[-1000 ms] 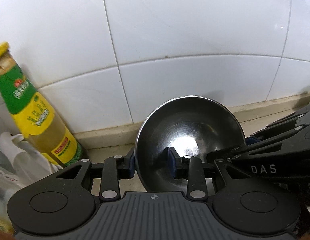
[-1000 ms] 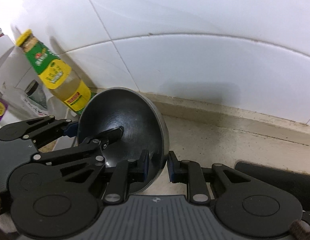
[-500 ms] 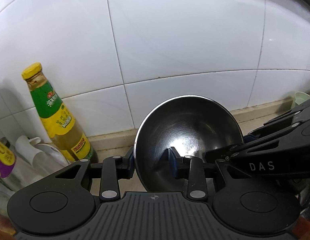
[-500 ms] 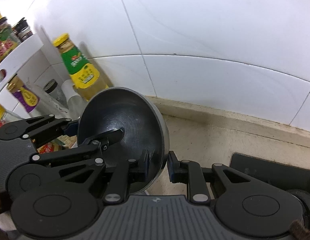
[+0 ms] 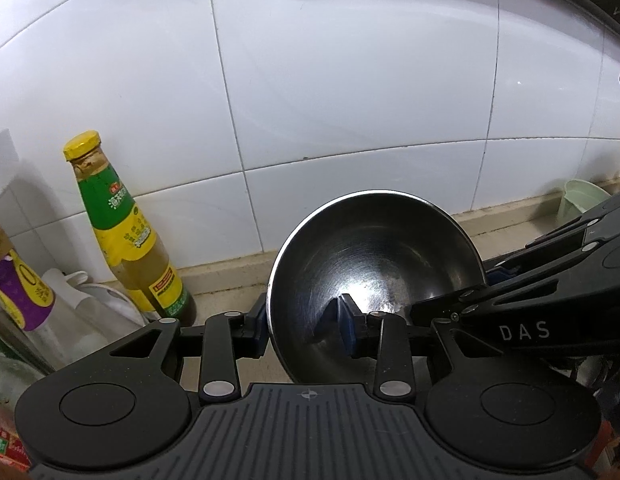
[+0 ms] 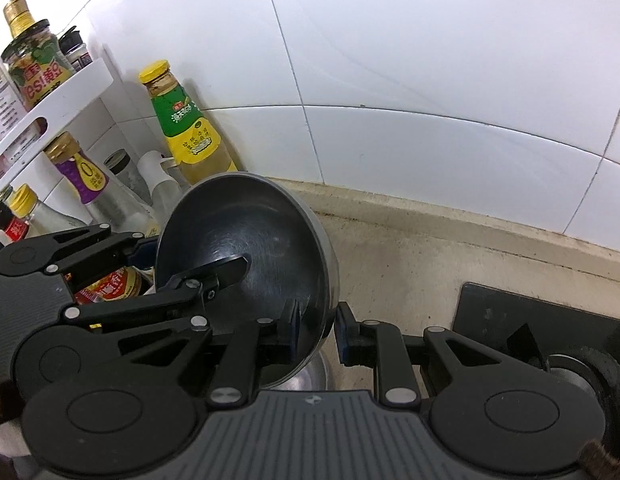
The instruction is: Organize plates and bowls
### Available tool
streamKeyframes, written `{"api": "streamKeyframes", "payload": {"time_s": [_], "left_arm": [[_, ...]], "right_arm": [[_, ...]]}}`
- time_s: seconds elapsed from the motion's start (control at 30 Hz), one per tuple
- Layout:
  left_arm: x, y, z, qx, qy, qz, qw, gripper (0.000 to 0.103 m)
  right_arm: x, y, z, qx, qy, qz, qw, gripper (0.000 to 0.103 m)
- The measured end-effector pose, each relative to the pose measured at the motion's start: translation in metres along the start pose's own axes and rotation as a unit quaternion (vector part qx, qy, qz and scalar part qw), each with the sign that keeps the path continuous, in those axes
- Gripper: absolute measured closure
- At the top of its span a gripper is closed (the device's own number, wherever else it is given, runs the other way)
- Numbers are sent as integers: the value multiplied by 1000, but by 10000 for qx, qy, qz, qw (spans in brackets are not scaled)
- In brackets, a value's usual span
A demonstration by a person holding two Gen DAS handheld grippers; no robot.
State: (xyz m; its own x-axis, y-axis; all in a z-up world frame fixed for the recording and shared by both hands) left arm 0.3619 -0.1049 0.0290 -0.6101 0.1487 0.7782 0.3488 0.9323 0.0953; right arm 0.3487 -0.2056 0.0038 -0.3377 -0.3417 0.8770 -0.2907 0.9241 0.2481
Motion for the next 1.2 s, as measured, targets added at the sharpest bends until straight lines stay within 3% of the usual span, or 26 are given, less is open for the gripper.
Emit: {"api": "streamKeyframes", "payload": {"time_s": [0.53, 1.2], "left_arm": [[15, -4, 29, -134, 73, 190, 9997, 61], [-15, -13, 73, -231, 630, 394, 9970, 62]], "right_arm": [[6, 15, 24, -121, 98, 92, 9998, 84], [-27, 13, 65, -436, 581, 183, 9972, 84]]}}
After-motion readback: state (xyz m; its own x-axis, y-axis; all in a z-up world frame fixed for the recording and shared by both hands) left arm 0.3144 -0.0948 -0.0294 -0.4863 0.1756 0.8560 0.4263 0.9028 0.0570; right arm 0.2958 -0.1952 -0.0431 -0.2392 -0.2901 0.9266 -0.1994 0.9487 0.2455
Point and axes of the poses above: each gripper's, at about its wrist camera, not at the fingertips, and x roughly against the way its jaws point, y to its left, z to its underside, the point moved 10 cm from there along -x, roughly the way its jaws point, and after that the axes turned 10 degrees about y, right-handed, at the moved point
